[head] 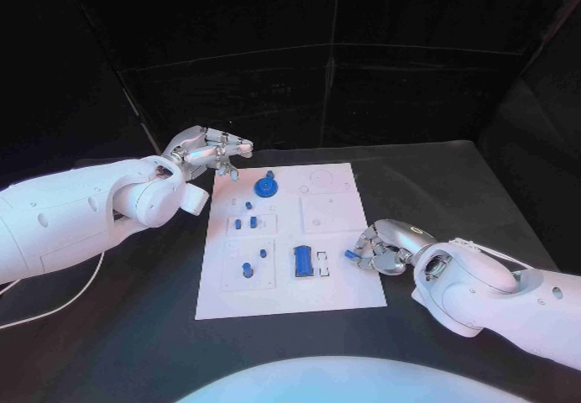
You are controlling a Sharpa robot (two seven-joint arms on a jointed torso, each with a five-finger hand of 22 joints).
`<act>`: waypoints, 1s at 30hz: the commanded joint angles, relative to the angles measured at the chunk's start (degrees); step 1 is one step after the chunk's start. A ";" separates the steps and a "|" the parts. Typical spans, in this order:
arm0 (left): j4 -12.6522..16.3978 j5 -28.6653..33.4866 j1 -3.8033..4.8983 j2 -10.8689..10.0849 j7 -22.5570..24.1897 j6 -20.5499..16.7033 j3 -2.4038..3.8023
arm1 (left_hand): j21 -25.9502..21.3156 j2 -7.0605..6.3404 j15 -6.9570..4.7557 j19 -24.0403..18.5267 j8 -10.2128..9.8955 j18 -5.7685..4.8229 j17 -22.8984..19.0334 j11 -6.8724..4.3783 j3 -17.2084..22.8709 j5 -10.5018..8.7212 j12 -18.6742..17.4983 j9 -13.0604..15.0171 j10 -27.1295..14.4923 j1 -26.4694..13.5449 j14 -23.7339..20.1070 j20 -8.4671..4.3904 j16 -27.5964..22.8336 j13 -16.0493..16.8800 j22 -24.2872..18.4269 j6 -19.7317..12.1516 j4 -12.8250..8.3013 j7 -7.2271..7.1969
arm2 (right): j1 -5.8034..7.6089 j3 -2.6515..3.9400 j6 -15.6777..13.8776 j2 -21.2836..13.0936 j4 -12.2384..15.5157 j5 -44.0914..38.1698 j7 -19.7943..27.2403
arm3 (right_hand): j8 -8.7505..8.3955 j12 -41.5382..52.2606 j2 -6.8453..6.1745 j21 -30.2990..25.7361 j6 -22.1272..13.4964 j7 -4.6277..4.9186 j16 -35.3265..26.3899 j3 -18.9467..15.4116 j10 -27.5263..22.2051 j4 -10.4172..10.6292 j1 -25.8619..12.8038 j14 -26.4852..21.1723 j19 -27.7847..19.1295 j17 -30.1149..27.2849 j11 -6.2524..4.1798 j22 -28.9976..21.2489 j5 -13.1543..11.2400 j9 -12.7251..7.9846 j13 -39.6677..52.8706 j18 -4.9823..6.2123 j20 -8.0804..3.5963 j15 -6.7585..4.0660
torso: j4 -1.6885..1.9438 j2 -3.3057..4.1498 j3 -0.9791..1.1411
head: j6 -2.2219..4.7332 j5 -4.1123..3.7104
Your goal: Assemble the parts on the task board
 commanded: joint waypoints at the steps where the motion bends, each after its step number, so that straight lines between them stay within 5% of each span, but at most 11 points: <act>1: -0.05 0.15 0.06 0.09 0.15 0.63 0.00 | -0.35 0.34 0.02 0.38 0.23 1.14 -0.08 -0.08 -0.22 -0.15 0.14 -0.05 -0.31 0.22 -0.25 0.20 -0.01 0.10 -0.07 -0.40 0.19 -0.19 | 0.09 0.04 -4.01 0.50 0.40 6.36 2.29 | 0.17 -0.05 -1.30 0.22 0.69 -0.38 0.22 4.42 0.62 -1.62 -2.10 4.57 0.23 8.72 0.07 0.13 -0.07 2.00 1.31 -0.35 -0.14 -0.24 | -0.03 0.02 0.00 | -0.03 0.27; 18: 0.15 0.15 0.06 0.11 0.01 0.74 -0.05 | -0.35 0.34 0.02 0.38 0.23 1.14 -0.08 -0.08 -0.22 -0.15 0.14 -0.05 -0.31 0.22 -0.25 0.20 -0.01 0.10 -0.07 -0.40 0.19 -0.19 | 0.11 0.06 -1.75 5.49 -1.39 11.86 2.31 | 0.37 0.26 -3.74 0.46 1.09 -0.49 0.40 8.55 1.03 0.64 -6.47 4.66 0.50 9.10 -0.02 0.66 1.22 3.21 1.73 -0.40 -0.14 -0.24 | -0.10 0.01 -0.12 | -0.49 0.62; 30: 0.33 0.15 0.08 0.00 -0.19 0.91 -0.06 | -0.38 0.34 0.02 0.40 0.24 1.14 -0.09 -0.08 -0.21 -0.15 0.19 -0.05 -0.38 0.32 -0.26 0.20 0.01 0.10 -0.10 -0.45 0.16 -0.20 | 0.11 0.06 0.98 7.49 -2.74 12.01 0.60 | 1.15 0.41 -4.11 0.55 2.30 -1.08 0.47 8.79 1.24 1.61 -7.87 4.69 0.64 9.25 -0.45 0.91 1.42 3.97 1.91 -0.41 -0.33 -0.54 | -0.10 -0.01 -0.05 | -0.64 0.87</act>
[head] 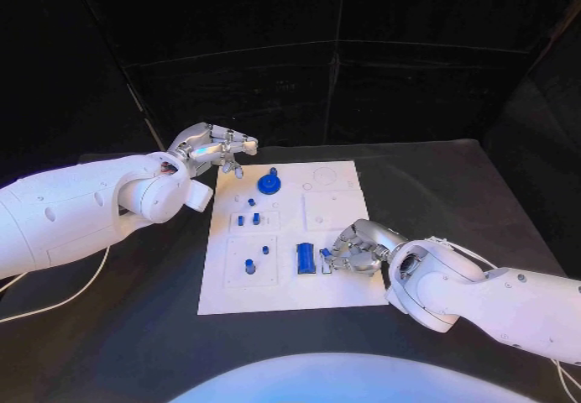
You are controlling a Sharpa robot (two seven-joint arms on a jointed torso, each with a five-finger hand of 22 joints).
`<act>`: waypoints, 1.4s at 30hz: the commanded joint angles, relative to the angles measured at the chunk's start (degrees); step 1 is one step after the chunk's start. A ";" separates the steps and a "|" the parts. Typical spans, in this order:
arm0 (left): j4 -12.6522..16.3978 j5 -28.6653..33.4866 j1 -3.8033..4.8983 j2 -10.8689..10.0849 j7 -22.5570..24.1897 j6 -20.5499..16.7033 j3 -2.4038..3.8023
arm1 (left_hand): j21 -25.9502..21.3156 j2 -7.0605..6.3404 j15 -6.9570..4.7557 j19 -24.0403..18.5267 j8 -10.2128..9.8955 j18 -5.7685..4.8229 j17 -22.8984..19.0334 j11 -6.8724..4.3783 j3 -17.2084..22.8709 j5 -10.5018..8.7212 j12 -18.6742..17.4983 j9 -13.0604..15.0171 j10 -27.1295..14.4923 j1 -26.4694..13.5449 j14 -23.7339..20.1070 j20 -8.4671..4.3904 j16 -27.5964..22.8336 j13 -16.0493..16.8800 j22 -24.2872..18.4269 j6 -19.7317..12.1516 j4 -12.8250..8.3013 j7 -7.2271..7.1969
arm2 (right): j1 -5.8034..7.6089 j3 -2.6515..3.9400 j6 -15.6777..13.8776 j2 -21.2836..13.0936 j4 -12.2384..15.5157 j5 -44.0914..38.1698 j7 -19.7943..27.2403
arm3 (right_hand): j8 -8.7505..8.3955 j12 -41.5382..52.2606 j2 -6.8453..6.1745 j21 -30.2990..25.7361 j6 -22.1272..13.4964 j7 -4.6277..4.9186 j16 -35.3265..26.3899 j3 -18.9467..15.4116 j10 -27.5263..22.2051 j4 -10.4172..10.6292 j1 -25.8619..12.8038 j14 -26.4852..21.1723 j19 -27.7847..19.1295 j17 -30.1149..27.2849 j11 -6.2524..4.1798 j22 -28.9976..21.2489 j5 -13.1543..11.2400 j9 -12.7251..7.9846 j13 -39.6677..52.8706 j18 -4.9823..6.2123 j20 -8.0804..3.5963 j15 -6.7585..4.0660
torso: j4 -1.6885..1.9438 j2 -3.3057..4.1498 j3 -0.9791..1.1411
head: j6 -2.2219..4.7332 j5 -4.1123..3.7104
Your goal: Assemble the parts on the task board
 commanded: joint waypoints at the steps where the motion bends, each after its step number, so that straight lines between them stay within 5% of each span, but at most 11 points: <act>1: 0.18 0.15 0.09 -0.06 -0.09 0.78 0.03 | -0.38 0.34 0.02 0.24 0.24 1.14 -0.09 -0.08 -0.21 -0.15 0.19 -0.05 -0.38 0.32 -0.26 0.05 0.01 0.07 -0.05 -0.24 0.15 0.01 | 0.07 0.01 1.65 0.38 -0.18 0.57 -0.92 | 0.44 0.39 -0.02 0.28 2.02 -1.54 0.27 0.09 0.32 0.56 -0.87 4.71 0.44 9.29 -0.28 0.08 0.18 2.12 2.18 -0.41 -0.16 -0.18 | 0.01 0.01 0.03 | -0.08 0.03; 15: 0.23 0.15 0.10 -0.05 -0.42 1.36 0.03 | -0.41 0.32 0.02 0.26 0.25 1.14 -0.20 -0.08 -0.21 -0.15 0.23 -0.06 -0.44 0.43 -0.30 0.05 -0.03 0.07 -0.08 -0.28 0.10 0.01 | 0.07 0.02 1.27 1.38 -0.94 0.18 -1.85 | 1.59 -1.08 -0.76 0.35 2.89 -2.17 0.36 -0.45 -0.05 2.56 -3.47 4.75 0.67 9.51 -0.83 0.37 0.02 3.27 0.72 -0.47 -0.62 -0.66 | -0.05 -0.03 0.05 | -0.31 0.06; 27: 0.27 0.15 0.10 -0.10 -0.50 1.39 0.03 | -0.41 0.32 0.02 0.26 0.25 1.14 -0.20 -0.08 -0.21 -0.15 0.23 -0.06 -0.44 0.43 -0.30 0.05 -0.03 0.07 -0.08 -0.28 0.10 0.01 | 0.07 0.02 0.96 1.62 -0.95 0.11 -1.63 | 3.95 0.30 -1.87 0.28 3.57 -2.84 0.45 -4.11 0.86 5.51 -6.62 4.79 0.87 9.73 -1.39 0.54 0.94 5.13 2.11 -0.52 -1.09 -1.14 | -0.04 -0.05 0.03 | -0.45 -0.04; 37: 0.31 0.15 0.11 -0.15 -0.52 1.38 0.03 | -0.44 0.30 0.02 0.26 0.27 1.14 -0.25 -0.08 -0.22 -0.15 0.27 -0.06 -0.48 0.49 -0.32 0.04 -0.04 0.07 -0.10 -0.30 0.07 0.02 | 0.07 0.03 0.42 1.46 -1.20 0.11 -1.55 | 4.95 0.31 -1.82 0.11 2.87 -2.80 0.45 -7.94 0.85 7.83 -7.28 4.80 0.92 9.77 -1.33 0.51 -5.51 6.09 2.22 -0.54 -1.11 -1.11 | -0.03 -0.04 0.04 | -0.52 -0.02; 42: 0.33 0.15 0.11 -0.19 -0.54 1.36 0.03 | -0.44 0.30 0.02 0.26 0.27 1.14 -0.25 -0.08 -0.22 -0.15 0.27 -0.06 -0.48 0.49 -0.32 0.04 -0.04 0.07 -0.10 -0.30 0.07 0.02 | 0.07 0.03 0.69 1.19 -1.11 -0.02 -1.39 | 5.24 0.40 -1.81 0.09 2.66 -2.88 0.44 -8.63 0.87 7.41 -5.70 4.80 0.96 9.77 -1.39 0.58 -6.52 6.37 2.34 -0.53 -1.13 -1.16 | -0.03 -0.04 0.06 | -0.53 -0.03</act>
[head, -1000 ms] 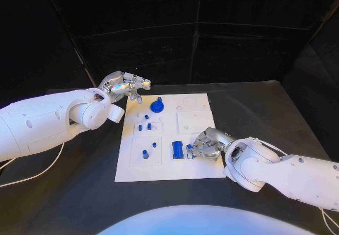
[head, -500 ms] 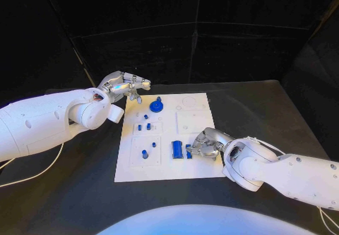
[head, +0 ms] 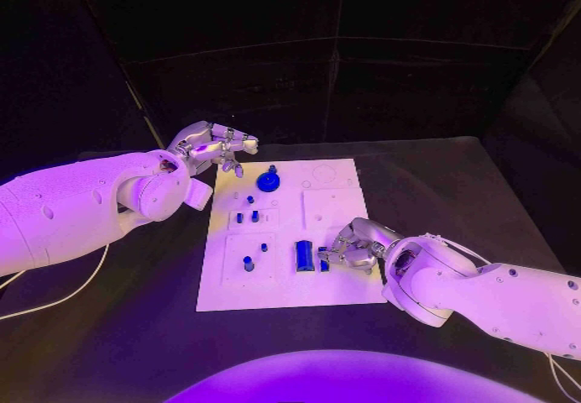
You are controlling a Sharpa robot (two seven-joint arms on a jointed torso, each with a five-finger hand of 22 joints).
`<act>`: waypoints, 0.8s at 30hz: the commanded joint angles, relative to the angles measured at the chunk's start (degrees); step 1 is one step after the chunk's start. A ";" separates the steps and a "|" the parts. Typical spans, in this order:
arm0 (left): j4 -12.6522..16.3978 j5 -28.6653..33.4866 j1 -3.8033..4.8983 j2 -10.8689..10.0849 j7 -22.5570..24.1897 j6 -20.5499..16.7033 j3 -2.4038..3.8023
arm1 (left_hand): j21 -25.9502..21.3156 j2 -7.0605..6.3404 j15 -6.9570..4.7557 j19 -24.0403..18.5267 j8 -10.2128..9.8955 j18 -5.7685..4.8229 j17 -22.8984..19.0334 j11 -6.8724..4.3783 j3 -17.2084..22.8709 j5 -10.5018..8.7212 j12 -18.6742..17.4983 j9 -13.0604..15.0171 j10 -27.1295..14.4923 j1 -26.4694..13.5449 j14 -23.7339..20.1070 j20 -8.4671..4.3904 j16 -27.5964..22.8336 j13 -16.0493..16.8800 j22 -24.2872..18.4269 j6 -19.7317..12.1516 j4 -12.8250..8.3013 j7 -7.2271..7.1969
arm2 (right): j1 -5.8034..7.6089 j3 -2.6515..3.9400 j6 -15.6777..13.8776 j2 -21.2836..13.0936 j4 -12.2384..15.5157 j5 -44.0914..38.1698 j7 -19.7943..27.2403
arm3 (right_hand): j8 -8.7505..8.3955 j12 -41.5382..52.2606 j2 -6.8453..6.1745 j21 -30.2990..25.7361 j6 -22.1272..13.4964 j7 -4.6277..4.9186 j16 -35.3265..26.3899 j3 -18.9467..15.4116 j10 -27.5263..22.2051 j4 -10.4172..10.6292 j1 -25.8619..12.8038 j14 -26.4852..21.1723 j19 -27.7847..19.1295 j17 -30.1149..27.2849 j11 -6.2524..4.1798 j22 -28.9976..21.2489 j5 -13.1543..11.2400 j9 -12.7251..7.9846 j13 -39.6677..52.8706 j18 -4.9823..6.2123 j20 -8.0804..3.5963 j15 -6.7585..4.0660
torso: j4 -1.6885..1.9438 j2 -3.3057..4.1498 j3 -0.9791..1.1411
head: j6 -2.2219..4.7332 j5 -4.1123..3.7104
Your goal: Assemble the parts on the task board
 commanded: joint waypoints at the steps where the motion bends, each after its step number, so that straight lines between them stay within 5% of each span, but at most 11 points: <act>1: 0.14 0.15 0.09 -0.07 0.12 0.60 0.03 | -0.20 0.30 0.02 0.27 0.27 1.14 -0.05 -0.08 -0.22 -0.15 0.27 -0.06 -0.49 0.48 -0.33 0.05 -0.04 0.09 -0.05 -0.31 0.07 0.01 | 0.06 0.01 -0.07 -0.25 0.16 -0.19 0.56 | 0.36 0.23 0.06 -0.14 -0.43 -0.04 0.21 -0.57 0.29 -0.42 1.70 5.01 0.14 9.79 0.04 0.09 -0.70 0.19 2.39 -0.53 -0.32 -0.55 | 0.00 0.00 0.01 | 0.04 -0.03; 7: 0.13 0.15 0.09 -0.11 0.26 0.52 0.03 | -0.20 0.30 0.02 0.27 0.27 1.14 -0.05 -0.08 -0.22 -0.15 0.27 -0.06 -0.49 0.48 -0.33 0.05 -0.04 0.09 -0.05 -0.31 0.07 0.01 | 0.06 0.01 -1.47 -1.00 0.51 0.36 3.37 | 0.17 -0.36 0.04 -0.81 -1.49 0.30 -0.22 -1.46 -0.15 -1.14 3.53 4.82 -0.45 8.94 0.31 -1.09 -1.23 0.26 1.92 -0.39 -0.25 -0.40 | -0.04 -0.16 0.00 | 0.19 -0.01; 11: -0.03 0.29 0.09 -0.09 0.86 0.58 0.03 | -0.23 0.27 0.02 0.28 0.28 1.14 0.01 -0.06 -0.25 -0.15 0.31 -0.06 -0.51 0.49 -0.31 0.05 0.00 0.10 -0.07 -0.32 0.07 0.03 | 0.30 0.03 -3.72 -2.26 0.33 7.26 11.43 | -3.35 -5.49 -0.23 -5.10 -7.74 2.93 -3.24 -2.87 -3.61 -1.40 4.84 3.50 -4.36 3.25 2.39 -8.90 -1.63 -1.29 -2.64 0.51 0.74 1.18 | -0.01 -0.35 -0.10 | 0.87 -0.35; 12: -0.13 0.82 0.09 -0.05 1.04 0.74 0.03 | -0.25 0.19 0.03 0.29 0.30 1.14 0.00 -0.05 -0.33 -0.16 0.35 -0.05 -0.53 0.44 -0.31 0.05 0.01 0.11 -0.09 -0.32 0.09 0.04 | 0.57 0.03 -3.96 -2.39 -0.19 9.69 13.64 | -4.16 -6.80 -0.01 -6.40 -9.09 3.59 -4.06 -3.21 -4.60 -1.44 5.21 3.15 -5.48 1.92 3.01 -10.97 -3.29 -1.74 -3.81 0.72 1.21 1.73 | 0.00 -0.56 -0.18 | 0.90 -0.51; 17: -1.03 6.28 0.06 0.60 2.50 1.51 0.00 | -0.33 -0.18 0.07 0.28 0.37 1.12 -0.21 -0.01 -0.68 -0.16 0.50 -0.05 -0.58 0.24 -0.40 0.07 -0.05 0.14 -0.15 -0.35 0.14 0.07 | 2.57 0.05 -2.57 -1.91 -5.23 23.32 25.20 | -5.92 -18.39 1.31 -11.25 -12.22 5.20 -11.37 -4.88 -12.84 -2.11 7.68 0.29 -8.56 -8.69 4.51 -15.80 -7.07 -3.19 -14.46 1.55 2.90 3.19 | 0.10 -1.76 -0.70 | 2.14 -1.20; 20: -1.81 9.15 0.02 1.08 3.64 1.64 -0.12 | -0.41 -0.38 0.11 0.24 0.40 1.10 -0.54 0.01 -0.91 -0.16 0.59 -0.05 -0.63 0.11 -0.57 0.10 -0.20 0.16 -0.20 -0.39 0.19 0.07 | 4.20 0.06 -0.57 -0.95 -9.61 31.17 31.19 | -7.24 -33.21 2.47 -16.20 -14.39 6.44 -28.36 -5.19 -23.52 -2.74 9.80 -7.91 -11.94 -29.41 5.73 -18.40 -7.31 -4.44 -26.98 1.35 4.08 4.34 | 0.26 -2.47 -0.99 | 2.62 -1.53; 21: -2.25 10.07 -0.02 1.32 4.16 1.57 -0.22 | -0.47 -0.44 0.13 0.18 0.43 1.09 -0.80 0.01 -1.01 -0.16 0.65 -0.05 -0.65 0.06 -0.72 0.11 -0.34 0.17 -0.23 -0.40 0.22 0.06 | 4.98 0.06 0.50 -0.27 -11.79 34.09 33.48 | -7.71 -37.46 2.85 -19.47 -15.01 7.12 -38.49 -5.14 -26.78 -3.03 10.89 -13.49 -14.42 -39.32 6.60 -20.09 -7.45 -5.03 -29.99 1.09 4.88 5.26 | 0.31 -2.86 -1.11 | 3.35 -1.77; 22: -2.69 10.90 -0.06 1.57 4.61 1.46 -0.33 | -0.57 -0.48 0.14 0.06 0.48 1.08 -1.28 -0.01 -1.14 -0.16 0.74 -0.04 -0.64 0.01 -1.02 0.13 -0.61 0.19 -0.29 -0.38 0.26 0.01 | 5.59 0.07 1.40 0.37 -13.70 36.47 35.29 | -7.98 -40.19 2.47 -22.01 -15.16 7.50 -42.01 -5.56 -27.33 -3.31 11.51 -14.33 -15.60 -41.06 7.42 -21.51 -7.83 -5.55 -32.68 1.13 5.54 5.92 | 0.32 -3.13 -1.19 | 3.66 -1.88; 23: -3.18 11.81 -0.10 1.88 5.07 1.32 -0.51 | -0.73 -0.50 0.14 -0.13 0.57 1.09 -1.87 -0.05 -1.28 -0.17 0.87 -0.02 -0.60 0.00 -1.44 0.14 -0.95 0.22 -0.37 -0.33 0.29 -0.09 | 6.15 0.08 2.26 1.08 -15.64 38.84 37.02 | -8.37 -43.61 3.22 -25.47 -15.27 8.94 -46.86 -5.55 -27.66 -3.34 12.24 -15.37 -17.01 -43.37 8.06 -23.45 -8.18 -6.32 -36.37 0.89 6.78 6.48 | 0.36 -3.43 -1.27 | 4.16 -1.99; 24: -3.50 12.37 -0.12 2.10 5.36 1.22 -0.63 | -0.95 -0.49 0.12 -0.40 0.66 1.08 -2.90 -0.10 -1.42 -0.17 1.01 -0.01 -0.60 0.03 -2.09 0.17 -1.57 0.25 -0.48 -0.28 0.32 -0.17 | 6.44 0.08 2.80 1.55 -16.83 40.28 38.03 | -8.56 -46.27 3.47 -27.03 -15.33 8.79 -49.50 -5.22 -30.46 -3.76 13.24 -17.32 -18.05 -44.46 8.62 -24.27 -8.17 -6.63 -38.21 0.83 7.14 7.38 | 0.42 -3.71 -1.33 | 4.56 -2.04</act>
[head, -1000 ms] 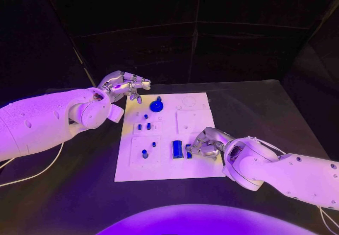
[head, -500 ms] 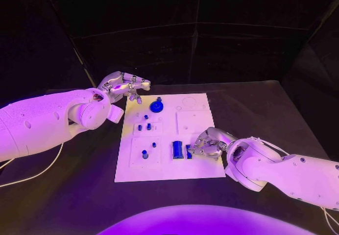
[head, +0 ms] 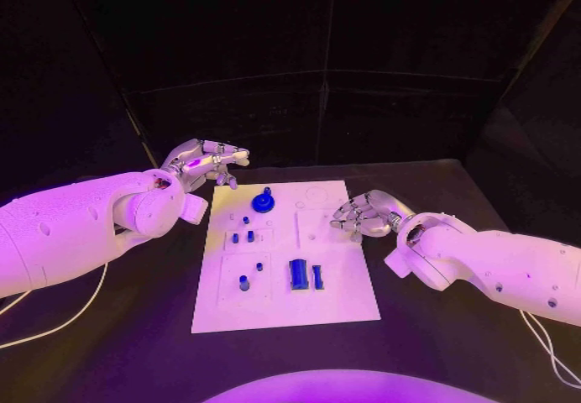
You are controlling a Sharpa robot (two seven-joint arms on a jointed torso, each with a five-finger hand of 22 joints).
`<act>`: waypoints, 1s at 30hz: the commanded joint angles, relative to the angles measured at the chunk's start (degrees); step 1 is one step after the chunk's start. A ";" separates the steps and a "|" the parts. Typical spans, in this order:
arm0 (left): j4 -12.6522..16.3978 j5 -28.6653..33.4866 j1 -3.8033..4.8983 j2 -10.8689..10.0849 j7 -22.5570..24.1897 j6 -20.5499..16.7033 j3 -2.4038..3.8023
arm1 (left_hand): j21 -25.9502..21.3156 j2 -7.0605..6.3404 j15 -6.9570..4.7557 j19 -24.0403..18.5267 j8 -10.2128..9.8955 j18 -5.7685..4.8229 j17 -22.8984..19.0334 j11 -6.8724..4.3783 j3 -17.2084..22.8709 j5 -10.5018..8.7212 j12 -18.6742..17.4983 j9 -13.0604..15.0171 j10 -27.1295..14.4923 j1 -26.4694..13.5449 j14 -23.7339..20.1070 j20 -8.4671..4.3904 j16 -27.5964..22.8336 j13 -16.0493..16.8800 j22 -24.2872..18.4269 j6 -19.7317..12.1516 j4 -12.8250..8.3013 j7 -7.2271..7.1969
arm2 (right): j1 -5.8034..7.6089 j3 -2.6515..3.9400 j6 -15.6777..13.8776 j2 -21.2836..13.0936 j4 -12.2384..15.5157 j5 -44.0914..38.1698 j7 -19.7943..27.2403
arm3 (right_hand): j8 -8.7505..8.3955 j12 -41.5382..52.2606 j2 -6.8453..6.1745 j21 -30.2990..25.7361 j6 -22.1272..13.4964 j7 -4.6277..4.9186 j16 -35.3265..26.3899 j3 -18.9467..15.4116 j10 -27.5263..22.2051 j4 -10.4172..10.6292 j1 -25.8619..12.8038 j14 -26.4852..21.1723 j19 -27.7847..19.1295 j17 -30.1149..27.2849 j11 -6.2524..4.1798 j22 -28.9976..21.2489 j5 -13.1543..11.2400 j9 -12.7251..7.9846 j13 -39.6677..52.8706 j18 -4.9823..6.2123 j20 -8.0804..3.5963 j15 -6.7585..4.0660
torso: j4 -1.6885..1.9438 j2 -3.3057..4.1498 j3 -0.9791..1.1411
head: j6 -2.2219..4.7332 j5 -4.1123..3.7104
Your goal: Assemble the parts on the task board
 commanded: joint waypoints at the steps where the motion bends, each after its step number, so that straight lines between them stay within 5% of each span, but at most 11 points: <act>1: -1.35 6.78 -0.07 0.86 3.98 0.42 -0.35 | -1.18 -0.44 0.05 -1.28 0.61 1.09 -3.83 -0.14 -0.66 -0.19 0.40 0.01 -0.27 0.09 -2.80 0.25 -2.72 0.09 -0.49 -0.20 0.06 -0.23 | 1.15 0.09 4.59 1.80 -4.63 17.25 14.17 | -0.68 -6.82 0.34 -5.37 -0.11 1.00 -8.30 0.37 -4.47 -0.99 2.08 -4.09 -3.22 -4.22 1.64 -2.86 -0.74 -1.13 -5.93 -0.18 1.43 2.06 | 0.28 -1.68 -0.55 | 1.62 -0.36; 5: -3.70 9.56 -0.53 2.63 6.27 -0.26 -0.79 | -8.00 -0.03 1.73 -10.37 0.78 0.46 -9.84 0.58 -1.01 0.01 -0.32 -0.09 -1.88 0.70 -14.27 1.42 -13.72 -0.68 -4.02 -0.42 0.10 -0.04 | 2.09 0.16 8.30 6.25 -13.09 24.60 20.29 | -2.68 -13.47 0.68 -12.91 1.72 1.68 -19.57 1.14 -2.86 -2.74 4.58 -8.84 -7.42 -10.30 2.78 -6.89 -1.94 -3.76 -15.55 -0.19 3.82 4.11 | 0.38 -2.80 -0.92 | 2.93 -0.34; 8: -5.70 10.76 -1.38 4.10 8.59 -0.34 -0.92 | -14.12 -0.36 4.19 -17.81 0.30 -0.61 -15.00 1.88 -1.50 0.88 -1.87 -0.22 -3.52 0.90 -21.08 3.15 -24.00 -1.71 -7.60 -1.23 0.07 0.47 | 2.39 0.35 10.85 10.36 -19.75 27.57 23.86 | -5.44 -17.66 0.25 -17.71 3.81 1.13 -26.48 1.38 0.33 -4.37 5.45 -10.03 -8.87 -15.31 2.82 -9.45 -3.04 -6.36 -23.09 0.50 5.73 5.24 | 0.34 -3.08 -0.88 | 3.95 0.14; 13: -8.87 11.98 -2.90 6.38 11.70 -0.55 -0.97 | -23.22 0.21 7.09 -28.38 -0.49 -1.35 -21.40 2.97 -1.76 -0.16 -4.34 -0.22 -3.61 1.66 -24.47 5.89 -35.97 -1.99 -13.57 -1.59 -0.04 0.77 | 2.49 0.54 13.49 14.66 -26.34 30.15 26.58 | -9.32 -22.11 0.99 -22.51 6.60 1.19 -33.51 1.09 3.35 -6.39 4.51 -8.86 -8.11 -20.73 3.12 -11.77 -3.44 -9.58 -31.74 0.53 7.06 5.76 | 0.74 -3.14 -0.80 | 5.48 0.51; 19: -11.10 12.87 -4.07 7.87 14.42 -1.50 -0.97 | -26.82 0.64 7.57 -31.04 -1.21 0.68 -25.29 3.14 -2.17 -0.18 -6.82 -0.20 -2.40 2.18 -22.97 8.57 -42.61 -1.98 -17.09 -1.05 -0.16 0.49 | 2.51 1.40 15.41 17.71 -30.59 31.46 28.09 | -12.42 -25.09 2.27 -26.56 7.71 1.67 -38.28 -0.33 4.00 -8.42 2.60 -9.18 -7.75 -25.19 3.65 -11.87 -3.91 -11.95 -36.52 0.80 7.67 6.94 | 0.72 -2.65 -0.57 | 6.86 0.93; 20: -10.79 10.72 -4.06 7.69 10.01 -0.72 -1.02 | -28.35 2.33 5.05 -43.61 -2.62 -2.65 -28.12 0.41 -6.31 -2.87 -9.83 -4.03 -19.98 -20.58 -38.05 3.85 -47.90 -5.57 -22.21 -18.23 1.59 -2.56 | 2.38 1.26 11.87 17.38 -29.90 28.06 24.17 | -16.33 -27.82 1.37 -31.37 -8.78 -1.87 -43.20 0.75 -14.21 -9.23 -20.79 -27.21 -21.65 -27.34 0.92 -15.57 -7.18 -13.92 -40.37 -2.96 2.92 4.31 | 0.70 -2.93 -0.75 | 6.45 0.82; 21: -10.74 10.70 -4.07 7.68 10.01 -0.79 -1.01 | -32.39 2.33 4.99 -43.77 -6.67 -2.37 -28.45 0.32 -6.37 -2.87 -10.08 -4.03 -19.93 -20.49 -37.97 4.03 -48.51 -5.57 -22.51 -18.31 1.59 -2.66 | 2.37 1.26 11.81 17.35 -29.84 28.10 24.18 | -16.33 -28.09 1.37 -31.69 -8.77 -1.85 -43.20 0.75 -14.17 -9.23 -21.13 -27.38 -21.61 -27.71 0.98 -15.57 -7.20 -14.11 -40.37 -2.96 2.99 4.43 | 0.73 -2.95 -0.74 | 6.48 0.82; 25: -9.90 10.50 -4.33 7.49 10.14 -1.94 -0.76 | -32.39 2.33 4.27 -46.96 -6.67 -2.37 -29.37 -0.44 -7.66 -2.87 -11.00 -4.03 -24.21 -26.13 -41.66 3.07 -50.21 -5.57 -24.00 -22.63 1.59 -3.61 | 2.25 1.36 10.70 16.85 -28.68 28.80 24.41 | -16.33 -28.98 1.37 -33.15 -13.03 -2.75 -43.20 0.75 -18.88 -9.23 -27.59 -32.13 -25.26 -28.50 0.30 -15.57 -8.26 -14.74 -40.37 -2.95 1.95 3.91 | 1.28 -3.29 -0.44 | 7.06 0.79; 26: -9.46 10.39 -4.47 7.40 10.21 -2.53 -0.63 | -32.39 2.33 4.01 -48.14 -6.67 -2.67 -29.64 -0.70 -8.08 -2.87 -11.30 -4.03 -25.84 -28.27 -43.07 2.66 -50.70 -5.57 -24.49 -24.23 1.59 -3.92 | 2.18 1.41 10.14 16.59 -28.09 29.16 24.53 | -16.33 -29.19 1.37 -33.56 -14.32 -3.01 -43.20 0.75 -20.30 -9.23 -29.46 -33.56 -26.35 -28.70 0.07 -15.57 -8.53 -14.93 -40.37 -2.98 1.59 3.72 | 1.55 -3.46 -0.28 | 7.36 0.78; 27: -8.96 10.27 -4.62 7.29 10.28 -3.22 -0.49 | -32.39 2.33 3.83 -49.05 -6.67 -3.09 -29.86 -0.90 -8.39 -2.87 -11.53 -4.03 -27.10 -29.89 -44.16 2.32 -51.13 -5.57 -24.85 -25.46 1.59 -4.14 | 2.11 1.47 9.48 16.29 -27.41 29.58 24.66 | -16.33 -29.43 1.37 -33.97 -15.64 -3.29 -43.20 0.75 -21.76 -9.23 -31.37 -35.01 -27.47 -28.91 -0.15 -15.57 -8.82 -19.01 -40.37 -3.32 1.22 3.52 | 1.88 -3.65 -0.11 | 7.70 0.76; 30: -6.49 9.66 -5.39 6.76 10.66 -6.59 0.24 | -32.39 2.33 3.17 -52.19 -6.67 -3.37 -30.58 -1.62 -9.45 -2.87 -12.27 -4.03 -31.44 -35.49 -47.90 1.16 -52.46 -5.57 -26.15 -29.73 1.59 -4.98 | 1.74 1.76 6.25 14.83 -24.03 31.62 25.33 | -16.33 -30.12 1.37 -35.19 -19.65 -4.17 -43.20 0.75 -26.16 -9.23 -37.15 -39.43 -30.84 -33.38 -0.83 -15.57 -9.67 -19.01 -40.37 -3.93 0.12 2.93 | 3.04 -4.36 0.53 | 8.93 0.71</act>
